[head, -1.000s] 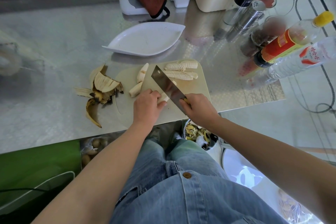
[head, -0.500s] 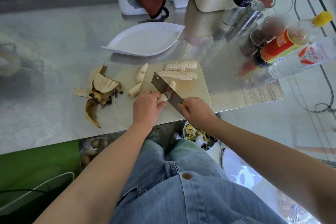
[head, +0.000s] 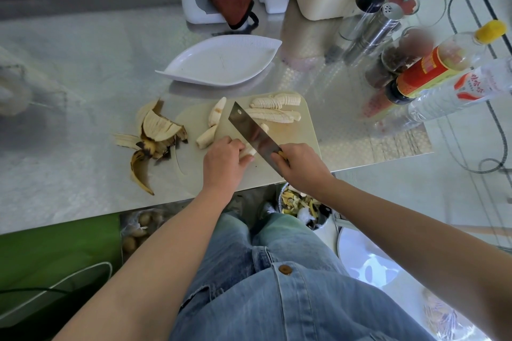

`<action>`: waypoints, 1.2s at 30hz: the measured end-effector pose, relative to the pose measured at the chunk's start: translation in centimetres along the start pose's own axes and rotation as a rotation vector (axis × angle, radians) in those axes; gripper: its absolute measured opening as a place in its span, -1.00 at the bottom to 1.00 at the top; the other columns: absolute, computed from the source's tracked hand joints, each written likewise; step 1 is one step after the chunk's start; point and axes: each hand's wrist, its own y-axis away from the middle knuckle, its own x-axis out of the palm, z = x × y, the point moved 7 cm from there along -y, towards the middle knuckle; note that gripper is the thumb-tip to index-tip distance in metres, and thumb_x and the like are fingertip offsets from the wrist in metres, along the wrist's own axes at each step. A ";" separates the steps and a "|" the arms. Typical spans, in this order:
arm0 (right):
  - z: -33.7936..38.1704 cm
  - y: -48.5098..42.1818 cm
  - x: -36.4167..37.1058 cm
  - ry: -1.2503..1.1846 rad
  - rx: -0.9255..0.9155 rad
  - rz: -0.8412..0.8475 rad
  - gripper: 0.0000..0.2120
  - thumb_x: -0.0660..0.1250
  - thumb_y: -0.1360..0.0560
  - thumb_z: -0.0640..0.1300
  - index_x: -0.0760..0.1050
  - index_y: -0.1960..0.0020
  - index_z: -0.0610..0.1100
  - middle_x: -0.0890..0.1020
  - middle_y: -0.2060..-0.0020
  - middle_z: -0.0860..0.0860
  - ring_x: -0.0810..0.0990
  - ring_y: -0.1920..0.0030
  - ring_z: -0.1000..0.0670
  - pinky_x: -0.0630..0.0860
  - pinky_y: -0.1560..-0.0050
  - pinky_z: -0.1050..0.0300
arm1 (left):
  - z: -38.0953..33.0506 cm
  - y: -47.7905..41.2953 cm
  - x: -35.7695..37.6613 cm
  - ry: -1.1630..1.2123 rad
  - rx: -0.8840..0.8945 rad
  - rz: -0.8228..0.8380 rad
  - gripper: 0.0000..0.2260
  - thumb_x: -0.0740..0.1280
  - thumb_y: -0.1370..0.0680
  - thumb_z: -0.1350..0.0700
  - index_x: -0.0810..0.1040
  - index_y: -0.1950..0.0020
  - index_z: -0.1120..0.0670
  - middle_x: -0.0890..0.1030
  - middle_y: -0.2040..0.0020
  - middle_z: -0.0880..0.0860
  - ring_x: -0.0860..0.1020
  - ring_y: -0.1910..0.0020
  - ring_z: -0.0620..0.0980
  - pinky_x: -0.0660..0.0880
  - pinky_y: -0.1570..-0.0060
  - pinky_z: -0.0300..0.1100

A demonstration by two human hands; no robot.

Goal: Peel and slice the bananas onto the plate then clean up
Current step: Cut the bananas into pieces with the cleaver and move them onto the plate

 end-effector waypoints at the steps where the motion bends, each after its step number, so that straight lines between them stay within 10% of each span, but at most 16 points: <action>1: 0.0 0.0 0.1 0.002 0.003 0.004 -0.69 0.17 -0.59 -0.09 0.34 0.30 -0.18 0.43 0.42 -0.08 0.41 0.38 -0.13 0.24 0.36 0.08 | 0.0 0.0 0.0 -0.002 0.001 0.000 -0.73 0.46 -0.46 -0.01 0.62 -0.06 0.12 0.57 0.06 0.08 0.51 0.06 0.07 0.43 0.13 -0.09; 36: -0.3 0.6 1.5 0.042 0.053 0.063 -0.69 0.15 -0.60 -0.08 0.34 0.28 -0.18 0.42 0.40 -0.07 0.39 0.38 -0.09 0.17 0.41 0.11 | 0.6 0.9 -0.2 -0.047 0.035 -0.011 -0.74 0.47 -0.45 0.02 0.61 -0.02 0.16 0.56 0.10 0.11 0.50 0.10 0.08 0.35 0.18 -0.15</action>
